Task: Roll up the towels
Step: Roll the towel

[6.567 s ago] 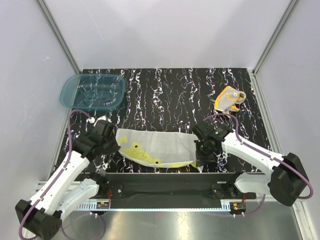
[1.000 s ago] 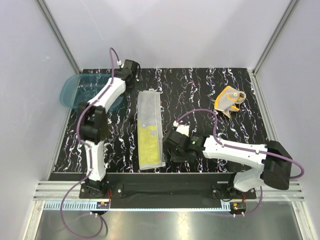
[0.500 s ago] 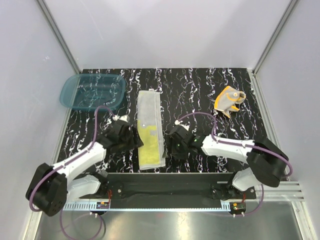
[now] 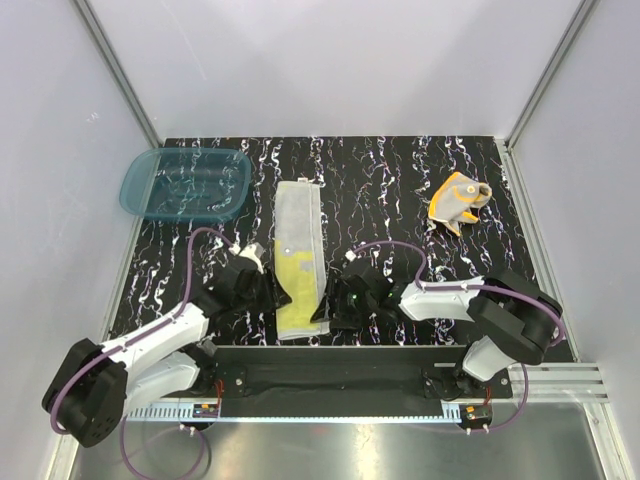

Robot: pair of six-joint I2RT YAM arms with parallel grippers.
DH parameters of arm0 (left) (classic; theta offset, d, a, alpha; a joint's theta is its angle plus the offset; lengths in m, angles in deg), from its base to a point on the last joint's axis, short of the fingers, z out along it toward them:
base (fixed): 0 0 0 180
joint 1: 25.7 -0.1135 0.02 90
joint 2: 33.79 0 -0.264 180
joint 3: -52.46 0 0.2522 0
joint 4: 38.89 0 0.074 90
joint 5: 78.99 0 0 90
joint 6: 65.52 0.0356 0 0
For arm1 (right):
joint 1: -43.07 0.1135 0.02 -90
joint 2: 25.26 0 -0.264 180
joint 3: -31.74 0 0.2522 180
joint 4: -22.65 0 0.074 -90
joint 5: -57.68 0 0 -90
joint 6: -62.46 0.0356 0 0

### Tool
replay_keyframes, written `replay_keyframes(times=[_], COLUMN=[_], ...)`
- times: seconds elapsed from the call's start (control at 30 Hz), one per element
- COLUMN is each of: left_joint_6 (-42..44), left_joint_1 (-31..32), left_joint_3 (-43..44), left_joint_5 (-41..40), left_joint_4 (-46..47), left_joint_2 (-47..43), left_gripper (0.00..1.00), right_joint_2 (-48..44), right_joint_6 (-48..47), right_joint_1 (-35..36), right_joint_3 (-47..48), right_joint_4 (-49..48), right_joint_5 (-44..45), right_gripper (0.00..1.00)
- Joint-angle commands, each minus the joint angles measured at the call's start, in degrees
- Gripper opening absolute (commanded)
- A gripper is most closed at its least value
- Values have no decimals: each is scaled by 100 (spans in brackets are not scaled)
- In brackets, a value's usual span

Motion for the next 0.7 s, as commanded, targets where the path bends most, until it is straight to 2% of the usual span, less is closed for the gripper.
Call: replay_keyframes(times=[0.0, 0.2, 0.43, 0.67], left_joint_6=[-183, -183, -350, -368], left_joint_1=[113, 228, 342, 360], left_joint_3=[-170, -390, -688, -952], left_joint_5=[51, 121, 147, 86], left_joint_4=[400, 883, 1218, 1200], left_joint_2=[-78, -53, 159, 53], left_gripper=[45, 44, 42, 42], right_joint_2=[97, 263, 791, 853], right_joint_6=[259, 584, 1093, 1191], right_joint_1=[78, 271, 324, 351], right_joint_3=[-273, -538, -863, -969], right_joint_4=[-253, -797, -2078, -2257], right_joint_5=[-118, -162, -197, -180], right_gripper=[65, 61, 52, 45])
